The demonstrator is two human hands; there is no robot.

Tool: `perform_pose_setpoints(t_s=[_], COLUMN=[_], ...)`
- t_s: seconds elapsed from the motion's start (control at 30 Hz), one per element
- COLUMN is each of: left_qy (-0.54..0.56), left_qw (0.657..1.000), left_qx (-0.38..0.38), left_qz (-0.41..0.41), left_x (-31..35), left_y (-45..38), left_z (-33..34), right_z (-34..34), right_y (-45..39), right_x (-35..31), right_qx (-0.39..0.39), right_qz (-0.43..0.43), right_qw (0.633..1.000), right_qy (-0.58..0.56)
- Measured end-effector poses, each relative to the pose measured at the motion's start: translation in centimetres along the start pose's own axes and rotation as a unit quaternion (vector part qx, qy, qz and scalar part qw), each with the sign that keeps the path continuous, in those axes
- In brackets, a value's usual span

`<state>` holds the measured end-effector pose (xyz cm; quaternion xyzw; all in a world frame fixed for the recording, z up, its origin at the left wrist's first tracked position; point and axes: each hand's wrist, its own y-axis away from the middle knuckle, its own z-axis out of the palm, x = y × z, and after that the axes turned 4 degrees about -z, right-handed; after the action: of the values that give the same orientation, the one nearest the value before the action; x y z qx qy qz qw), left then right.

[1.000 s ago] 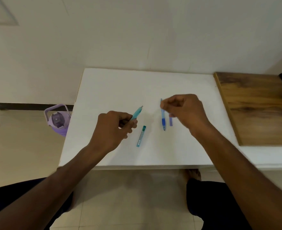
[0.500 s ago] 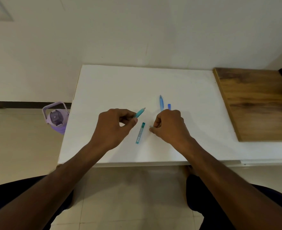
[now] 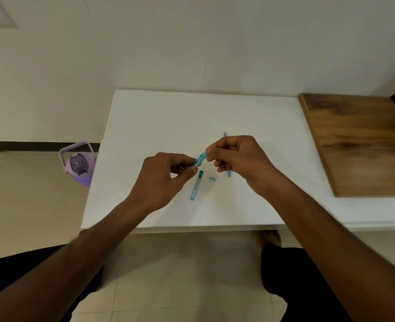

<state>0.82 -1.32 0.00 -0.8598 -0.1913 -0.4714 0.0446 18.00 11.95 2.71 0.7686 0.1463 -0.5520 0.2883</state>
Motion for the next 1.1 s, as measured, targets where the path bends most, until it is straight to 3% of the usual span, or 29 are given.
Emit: perform_pose_setpoints(t_s=[0.2,0.33,0.4,0.47,0.57,0.77,0.93,1.1], left_qy=[0.018,0.01,0.031,0.023,-0.005,-0.034,-0.045,-0.063], left_qw=[1.0,0.999,0.996,0.995,0.995,0.991,0.991,0.99], left_qx=[-0.01,-0.005,0.006,0.026,0.035,0.017,0.018,0.03], left_qz=[-0.016,-0.045,-0.083,-0.093,-0.091,-0.127,-0.123,-0.124], left_x=[0.3,-0.4,-1.1,-1.7,-2.0,-2.8,-3.4,-3.4], left_y=[-0.1,-0.2,-0.3,-0.6,-0.9,-1.1,-1.0,-1.4], left_z=[0.1,-0.1,-0.2,-0.3,-0.4,0.2,0.3,0.4], right_z=[0.2,-1.1,-1.8,-1.2,0.2,0.6,0.1,1.3], right_y=[-0.2,-0.9,-1.0,-0.7,-0.4,-0.9,-0.9,-0.1], right_x=[-0.2,-0.6,0.0,1.0,2.8,3.6,2.6,2.8], right_qx=[0.029,0.122,0.141,0.077,-0.002,0.031,0.076,-0.004], right_qz=[-0.021,-0.031,-0.077,-0.098,-0.036,-0.013,-0.085,-0.107], right_qw=[0.999,0.991,0.981,0.939,0.902,0.893,0.911,0.906], right_qy=[0.015,-0.05,0.111,0.32,0.43,0.449,0.396,0.409])
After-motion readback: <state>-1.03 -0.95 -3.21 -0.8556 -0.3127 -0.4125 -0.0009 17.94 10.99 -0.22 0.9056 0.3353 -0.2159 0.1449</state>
